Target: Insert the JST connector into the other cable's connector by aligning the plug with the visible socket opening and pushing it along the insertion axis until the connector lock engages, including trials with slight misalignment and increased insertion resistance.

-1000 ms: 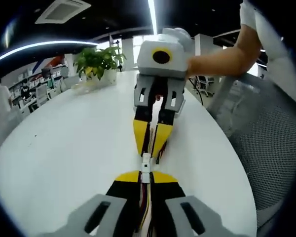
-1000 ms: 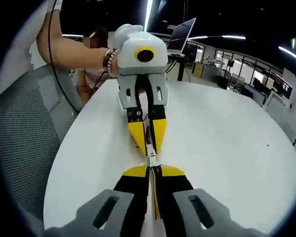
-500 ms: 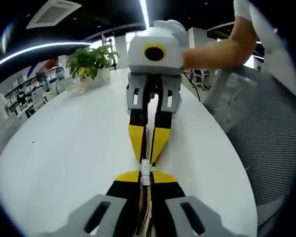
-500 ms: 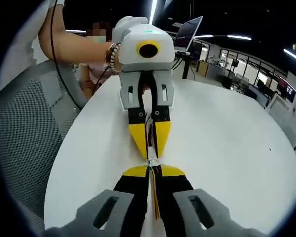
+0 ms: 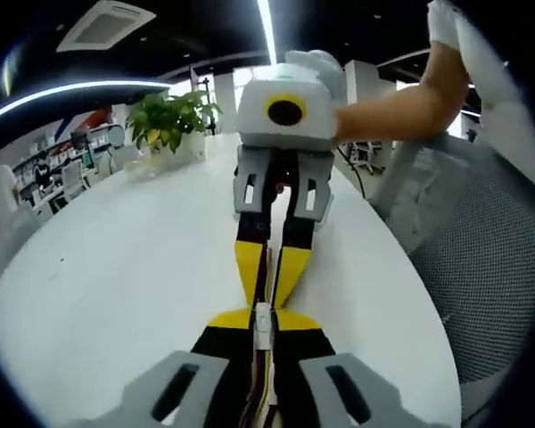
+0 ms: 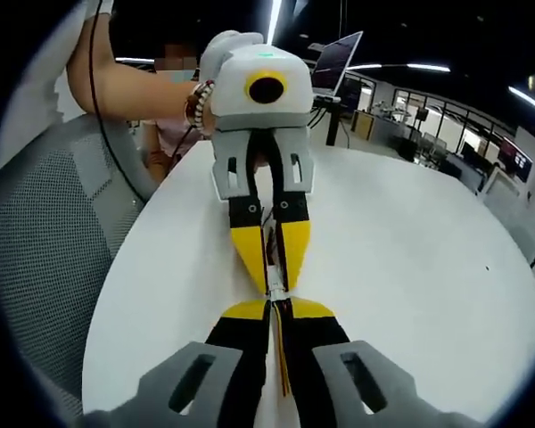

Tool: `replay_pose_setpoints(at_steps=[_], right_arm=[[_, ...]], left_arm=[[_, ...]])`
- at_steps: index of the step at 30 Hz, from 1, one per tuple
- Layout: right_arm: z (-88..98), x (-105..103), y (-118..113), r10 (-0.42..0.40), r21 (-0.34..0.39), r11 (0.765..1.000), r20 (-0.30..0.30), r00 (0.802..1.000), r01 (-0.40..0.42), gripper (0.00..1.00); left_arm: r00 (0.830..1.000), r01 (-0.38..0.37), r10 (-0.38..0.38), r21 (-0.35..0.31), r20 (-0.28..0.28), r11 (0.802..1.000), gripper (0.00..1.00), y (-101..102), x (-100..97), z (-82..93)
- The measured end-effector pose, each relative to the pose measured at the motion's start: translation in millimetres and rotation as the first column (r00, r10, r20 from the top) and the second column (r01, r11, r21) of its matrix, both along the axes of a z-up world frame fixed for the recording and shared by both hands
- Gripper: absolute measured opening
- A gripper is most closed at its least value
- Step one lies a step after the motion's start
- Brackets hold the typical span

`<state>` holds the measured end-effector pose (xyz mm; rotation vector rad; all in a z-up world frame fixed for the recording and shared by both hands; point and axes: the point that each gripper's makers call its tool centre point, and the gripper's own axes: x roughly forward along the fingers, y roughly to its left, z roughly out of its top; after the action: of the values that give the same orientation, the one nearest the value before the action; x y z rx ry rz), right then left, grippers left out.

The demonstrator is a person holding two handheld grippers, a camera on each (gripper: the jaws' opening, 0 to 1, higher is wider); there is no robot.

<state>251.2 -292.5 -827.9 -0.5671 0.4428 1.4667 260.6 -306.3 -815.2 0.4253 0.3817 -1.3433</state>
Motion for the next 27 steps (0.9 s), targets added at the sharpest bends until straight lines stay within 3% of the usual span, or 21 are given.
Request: replay_pose_setpoints(at_steps=[4,8,16,27], right_arm=[[-4.1,0,-1,-0.002,-0.012,1.000,-0.002,1.000,0.002,0.04],[-0.8,2,-1,-0.015,0.009,1.000,-0.009,1.000,0.015,0.04],[8.3,9,-5,-0.040,0.041,0.998,-0.006,0.999,0.041,0.03],[9.9,6,-3,-0.023,0.041,0.999,0.010,1.000,0.022,0.03]], left_arm=[[1.000,-0.012,0.012,0.016,-0.004,1.000,0.06,1,2.0,-3.7],[0.996,-0.085,0.086,0.050,-0.009,0.995,0.22,13,12.7,-8.4],[0.992,-0.122,0.123,0.034,-0.027,0.992,0.09,25,16.5,-3.0],[0.997,-0.070,0.072,0.062,-0.031,0.996,0.03,22,5.1,-6.7]])
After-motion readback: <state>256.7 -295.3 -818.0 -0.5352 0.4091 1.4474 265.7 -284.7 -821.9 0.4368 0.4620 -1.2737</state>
